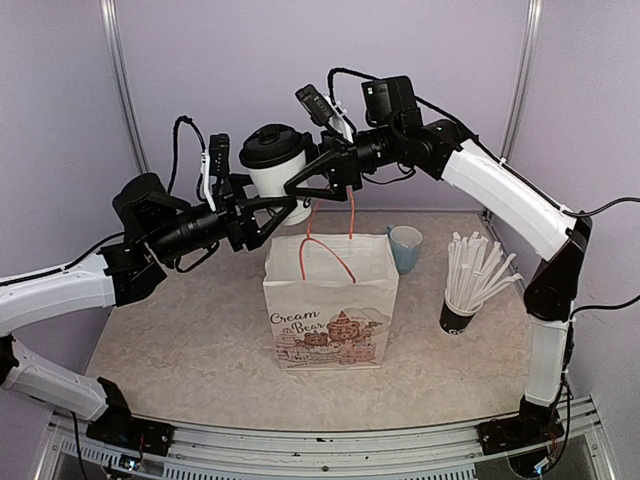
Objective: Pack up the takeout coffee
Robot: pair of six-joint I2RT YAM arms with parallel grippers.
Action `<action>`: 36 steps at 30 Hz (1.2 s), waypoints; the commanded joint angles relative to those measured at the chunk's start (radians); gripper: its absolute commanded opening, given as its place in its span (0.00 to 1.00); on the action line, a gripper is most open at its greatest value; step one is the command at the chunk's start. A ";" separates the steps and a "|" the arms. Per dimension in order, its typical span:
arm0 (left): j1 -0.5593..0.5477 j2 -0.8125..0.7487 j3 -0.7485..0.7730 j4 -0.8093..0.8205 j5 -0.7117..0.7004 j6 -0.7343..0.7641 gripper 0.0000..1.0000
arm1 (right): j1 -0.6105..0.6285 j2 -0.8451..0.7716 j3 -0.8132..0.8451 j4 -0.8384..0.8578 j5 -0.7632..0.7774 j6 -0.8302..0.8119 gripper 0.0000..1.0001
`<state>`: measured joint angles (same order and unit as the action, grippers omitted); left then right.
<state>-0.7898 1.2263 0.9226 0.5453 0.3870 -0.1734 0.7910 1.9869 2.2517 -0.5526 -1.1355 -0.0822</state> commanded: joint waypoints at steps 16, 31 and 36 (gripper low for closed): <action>-0.048 -0.035 0.164 -0.456 -0.308 0.060 0.90 | -0.012 -0.025 -0.062 0.031 0.001 -0.003 0.76; -0.157 -0.156 0.548 -1.141 -0.539 0.030 0.88 | 0.003 -0.045 -0.019 -0.179 0.280 -0.283 0.75; -0.183 -0.055 0.695 -1.261 -0.602 -0.042 0.88 | 0.048 -0.042 0.005 -0.209 0.439 -0.346 0.75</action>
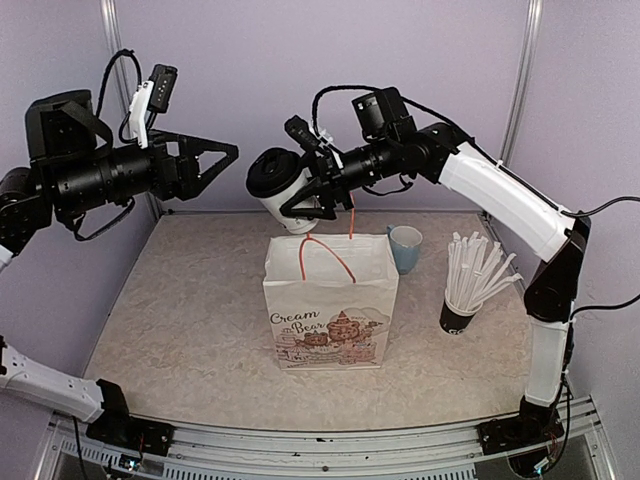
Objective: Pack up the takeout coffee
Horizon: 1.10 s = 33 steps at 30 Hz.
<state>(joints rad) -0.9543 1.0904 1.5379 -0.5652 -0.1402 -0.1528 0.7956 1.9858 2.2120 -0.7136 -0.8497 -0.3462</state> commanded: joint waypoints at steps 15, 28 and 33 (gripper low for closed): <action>-0.020 0.245 0.225 -0.403 -0.114 -0.280 0.88 | 0.153 -0.043 0.053 -0.116 0.458 -0.268 0.74; 0.009 0.189 0.148 -0.336 -0.065 -0.292 0.91 | 0.160 -0.056 0.069 -0.149 0.374 -0.276 0.75; 0.035 0.172 0.109 -0.296 -0.001 -0.276 0.91 | 0.160 -0.060 0.072 -0.174 0.328 -0.291 0.75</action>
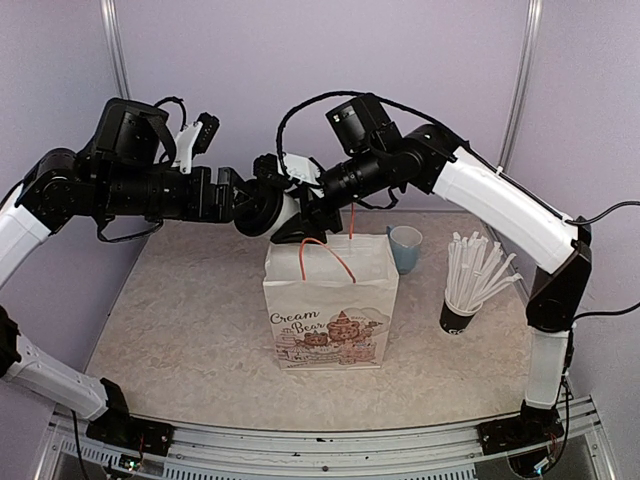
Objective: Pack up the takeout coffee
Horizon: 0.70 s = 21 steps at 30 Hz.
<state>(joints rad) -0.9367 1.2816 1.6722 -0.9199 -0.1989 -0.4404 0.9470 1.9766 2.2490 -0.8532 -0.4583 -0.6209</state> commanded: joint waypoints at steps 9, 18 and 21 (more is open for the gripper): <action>0.020 -0.008 -0.034 0.106 0.146 0.032 0.88 | 0.009 -0.049 0.029 -0.037 -0.066 -0.017 0.76; 0.013 0.001 -0.041 0.083 0.181 0.031 0.86 | 0.008 -0.047 0.034 -0.029 -0.070 -0.002 0.77; 0.005 0.005 -0.045 0.090 0.192 0.032 0.86 | 0.009 -0.045 0.031 -0.029 -0.063 -0.002 0.77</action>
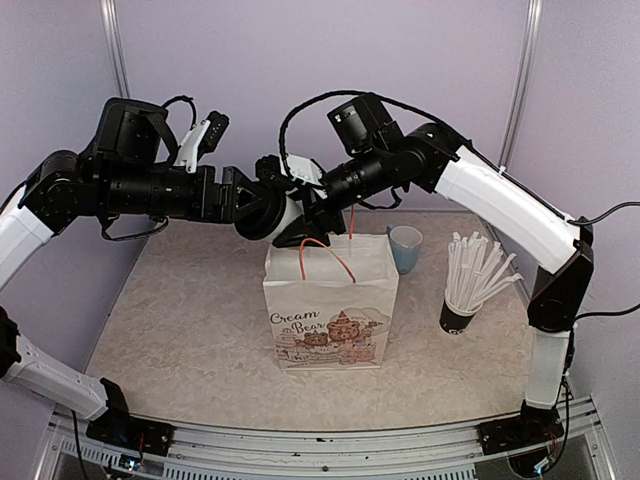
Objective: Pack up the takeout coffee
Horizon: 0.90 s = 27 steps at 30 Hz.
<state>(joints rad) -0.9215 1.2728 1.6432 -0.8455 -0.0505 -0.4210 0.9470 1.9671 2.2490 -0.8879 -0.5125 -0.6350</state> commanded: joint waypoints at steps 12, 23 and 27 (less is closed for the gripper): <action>-0.014 0.006 0.010 0.000 0.054 0.007 0.87 | 0.009 -0.039 0.016 0.002 -0.006 0.001 0.77; -0.027 -0.005 0.007 -0.012 0.033 -0.007 0.87 | 0.009 -0.039 0.014 0.001 0.000 -0.003 0.77; -0.031 -0.013 0.003 0.008 0.036 -0.009 0.87 | 0.009 -0.040 0.009 0.000 0.001 -0.006 0.77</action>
<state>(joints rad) -0.9451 1.2743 1.6424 -0.8566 -0.0284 -0.4217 0.9470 1.9667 2.2490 -0.9066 -0.5117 -0.6388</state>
